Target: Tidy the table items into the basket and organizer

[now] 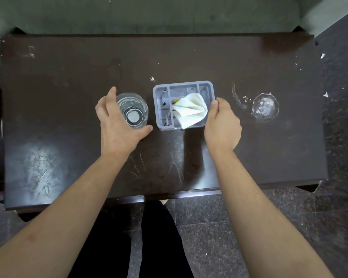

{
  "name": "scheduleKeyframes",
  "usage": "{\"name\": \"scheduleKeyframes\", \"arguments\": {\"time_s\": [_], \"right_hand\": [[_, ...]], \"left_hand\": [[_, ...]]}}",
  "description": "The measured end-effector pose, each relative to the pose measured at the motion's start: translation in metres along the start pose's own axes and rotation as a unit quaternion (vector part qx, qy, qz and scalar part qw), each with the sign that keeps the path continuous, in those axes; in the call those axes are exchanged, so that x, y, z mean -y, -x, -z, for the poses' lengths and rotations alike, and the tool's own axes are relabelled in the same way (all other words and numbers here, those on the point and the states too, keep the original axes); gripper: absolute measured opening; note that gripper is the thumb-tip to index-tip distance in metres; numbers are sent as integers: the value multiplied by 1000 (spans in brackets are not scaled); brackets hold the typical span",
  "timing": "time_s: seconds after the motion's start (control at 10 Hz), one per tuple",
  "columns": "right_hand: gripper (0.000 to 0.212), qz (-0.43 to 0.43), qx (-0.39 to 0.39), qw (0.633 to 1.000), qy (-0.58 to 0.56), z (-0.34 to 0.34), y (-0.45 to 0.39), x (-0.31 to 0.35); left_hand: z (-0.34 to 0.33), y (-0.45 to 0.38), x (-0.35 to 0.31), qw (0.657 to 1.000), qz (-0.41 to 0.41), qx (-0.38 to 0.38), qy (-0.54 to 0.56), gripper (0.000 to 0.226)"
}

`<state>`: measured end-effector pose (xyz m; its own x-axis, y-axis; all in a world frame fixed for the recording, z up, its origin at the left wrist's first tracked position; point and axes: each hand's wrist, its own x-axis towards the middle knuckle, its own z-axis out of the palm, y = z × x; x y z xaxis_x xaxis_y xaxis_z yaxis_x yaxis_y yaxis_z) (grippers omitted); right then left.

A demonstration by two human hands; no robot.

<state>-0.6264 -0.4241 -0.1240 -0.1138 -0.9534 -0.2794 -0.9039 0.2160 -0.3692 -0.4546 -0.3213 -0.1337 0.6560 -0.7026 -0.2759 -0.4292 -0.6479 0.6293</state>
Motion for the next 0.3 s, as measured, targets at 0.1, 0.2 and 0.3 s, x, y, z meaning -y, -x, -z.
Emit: {"name": "scheduleKeyframes", "arguments": {"time_s": [0.1,0.2,0.3], "right_hand": [[36,67,-24,997,15,3,7,1],[37,195,-27,975,98,15,14,23],[40,255,69,950,164,35,13,51]], "left_hand": [[14,-1,-11,998,-38,17,-40,109],[49,-17,-33,991,-101,56,-66,89],[82,-29,-49,980,-146,86,-101,75]]}}
